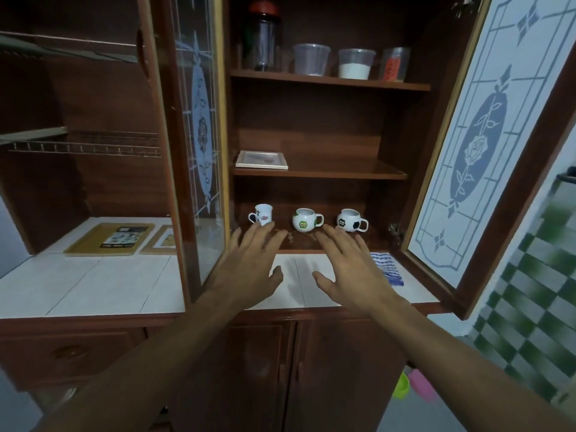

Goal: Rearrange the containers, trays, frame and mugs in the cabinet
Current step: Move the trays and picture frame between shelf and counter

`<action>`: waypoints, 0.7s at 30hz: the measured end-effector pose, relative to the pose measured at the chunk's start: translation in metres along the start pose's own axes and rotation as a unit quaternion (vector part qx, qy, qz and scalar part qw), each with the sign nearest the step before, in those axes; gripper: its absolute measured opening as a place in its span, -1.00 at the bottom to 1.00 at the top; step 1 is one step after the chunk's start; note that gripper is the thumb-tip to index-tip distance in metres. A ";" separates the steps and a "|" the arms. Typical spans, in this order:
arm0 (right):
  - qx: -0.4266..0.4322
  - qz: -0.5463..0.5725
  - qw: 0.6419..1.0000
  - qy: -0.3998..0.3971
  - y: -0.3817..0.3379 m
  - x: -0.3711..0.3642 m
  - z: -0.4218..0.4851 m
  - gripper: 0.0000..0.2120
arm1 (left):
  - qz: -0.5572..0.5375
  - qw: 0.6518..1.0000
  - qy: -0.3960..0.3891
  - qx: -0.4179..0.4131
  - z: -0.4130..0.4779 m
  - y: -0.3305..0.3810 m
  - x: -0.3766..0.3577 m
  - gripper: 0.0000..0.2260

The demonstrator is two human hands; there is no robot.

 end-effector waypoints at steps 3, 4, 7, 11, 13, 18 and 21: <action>0.018 0.006 1.000 -0.002 0.019 0.002 0.015 -0.31 | 0.002 1.000 0.003 0.015 0.017 0.008 -0.008 -0.40; 0.026 0.009 1.000 -0.001 0.023 0.002 0.019 -0.31 | 0.003 1.000 0.004 0.022 0.023 0.007 -0.010 -0.40; 0.043 0.019 0.999 0.006 0.030 0.004 0.033 -0.31 | 0.002 0.999 -0.003 0.039 0.034 0.000 -0.014 -0.39; 0.057 0.025 0.998 0.019 0.039 0.005 0.060 -0.33 | 0.009 0.998 0.018 0.055 0.053 -0.013 -0.014 -0.43; 0.062 0.027 0.997 0.022 0.037 0.004 0.074 -0.33 | 0.014 0.998 0.023 0.053 0.060 -0.020 -0.018 -0.44; 0.078 0.037 0.996 0.020 0.032 0.002 0.104 -0.34 | 0.009 0.996 0.041 0.074 0.076 -0.041 -0.022 -0.41; 0.079 0.052 0.995 0.024 0.028 0.003 0.121 -0.34 | 0.009 0.997 0.045 0.066 0.085 -0.052 -0.026 -0.41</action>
Point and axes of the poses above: each hand's wrist, its own z-axis towards the middle knuckle, its own x-axis out of the back of the hand, y = z × x, the point moved 8 cm from there along z, towards the middle knuckle, and after that the axes turned 12 degrees about -x, right-handed, at the moved point
